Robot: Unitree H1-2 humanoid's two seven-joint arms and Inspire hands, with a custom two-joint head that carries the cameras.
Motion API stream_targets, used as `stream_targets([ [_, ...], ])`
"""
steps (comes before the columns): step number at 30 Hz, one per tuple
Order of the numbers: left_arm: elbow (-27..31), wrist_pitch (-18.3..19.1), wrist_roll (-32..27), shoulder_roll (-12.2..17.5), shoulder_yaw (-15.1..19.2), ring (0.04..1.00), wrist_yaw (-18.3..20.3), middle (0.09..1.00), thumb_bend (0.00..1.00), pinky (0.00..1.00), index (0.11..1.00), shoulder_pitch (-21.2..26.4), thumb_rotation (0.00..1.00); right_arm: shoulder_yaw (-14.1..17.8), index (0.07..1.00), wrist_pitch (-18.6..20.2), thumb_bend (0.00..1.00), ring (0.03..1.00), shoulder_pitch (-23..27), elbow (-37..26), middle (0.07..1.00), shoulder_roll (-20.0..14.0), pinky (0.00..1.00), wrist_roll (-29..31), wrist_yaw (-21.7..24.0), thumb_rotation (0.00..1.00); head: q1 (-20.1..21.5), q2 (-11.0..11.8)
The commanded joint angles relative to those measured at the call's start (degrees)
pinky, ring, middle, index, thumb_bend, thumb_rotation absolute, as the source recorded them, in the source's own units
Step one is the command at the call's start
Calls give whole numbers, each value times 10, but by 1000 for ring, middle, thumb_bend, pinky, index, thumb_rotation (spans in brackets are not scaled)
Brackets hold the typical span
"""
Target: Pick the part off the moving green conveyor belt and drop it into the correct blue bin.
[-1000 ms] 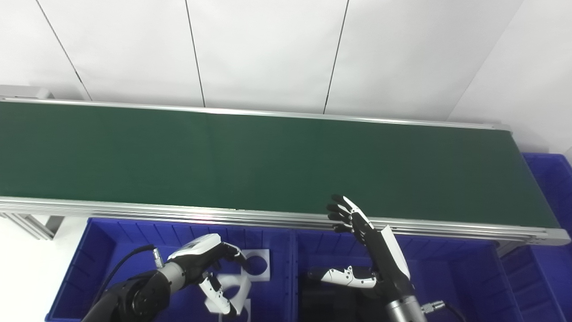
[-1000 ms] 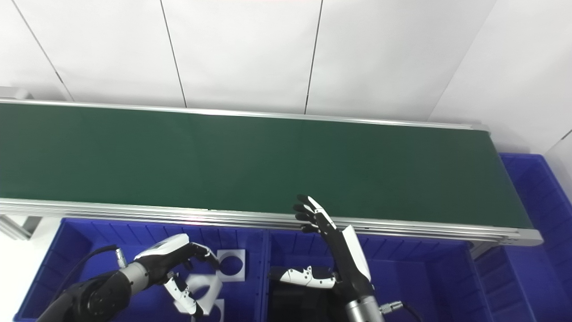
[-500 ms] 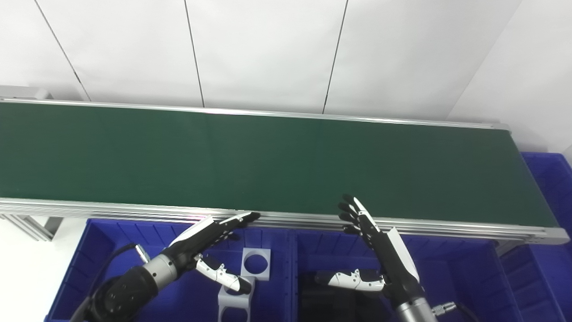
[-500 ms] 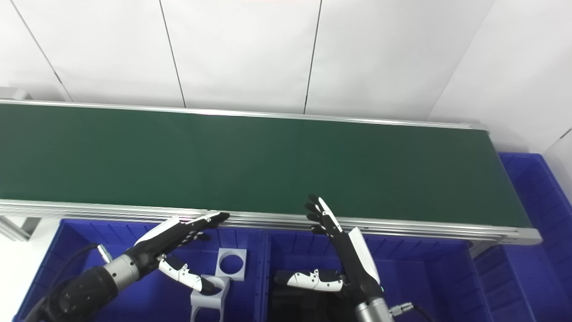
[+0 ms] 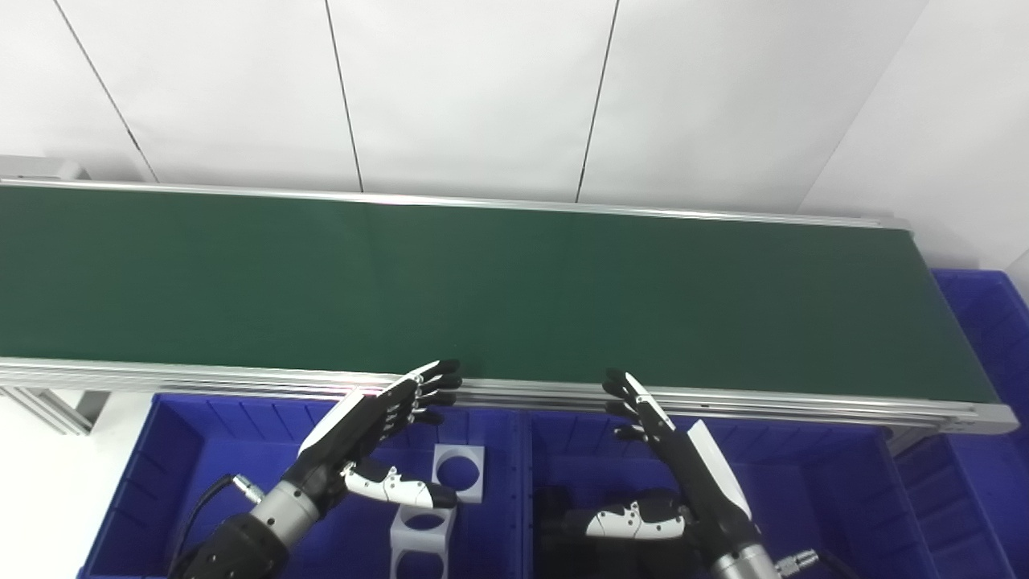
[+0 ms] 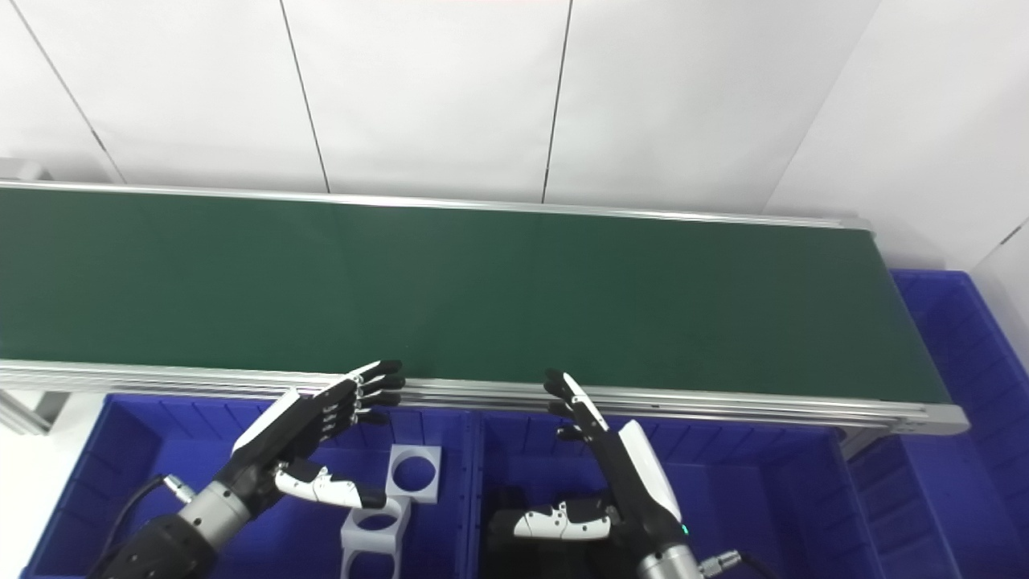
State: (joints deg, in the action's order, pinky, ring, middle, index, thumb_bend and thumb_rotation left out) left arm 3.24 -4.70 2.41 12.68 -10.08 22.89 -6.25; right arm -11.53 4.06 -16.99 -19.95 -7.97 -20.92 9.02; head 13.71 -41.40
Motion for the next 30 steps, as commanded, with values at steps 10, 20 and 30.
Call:
stream_targets([
  [10, -19, -59, 14, -2, -11, 865, -17, 906, 823, 805, 910, 18, 214, 13, 959, -11, 878, 875, -1, 9, 902, 1, 797, 14, -16, 203, 8, 3],
  [20, -29, -72, 20, -3, -15, 860, -26, 901, 836, 800, 902, 19, 213, 15, 941, -9, 849, 856, 1, 16, 887, 11, 772, 2, -36, 131, 5, 9],
  [30, -24, -64, 12, -3, -18, 849, -24, 888, 843, 802, 896, 7, 215, 3, 931, -6, 853, 843, 13, 24, 875, 13, 754, -12, -35, 141, -5, 11],
])
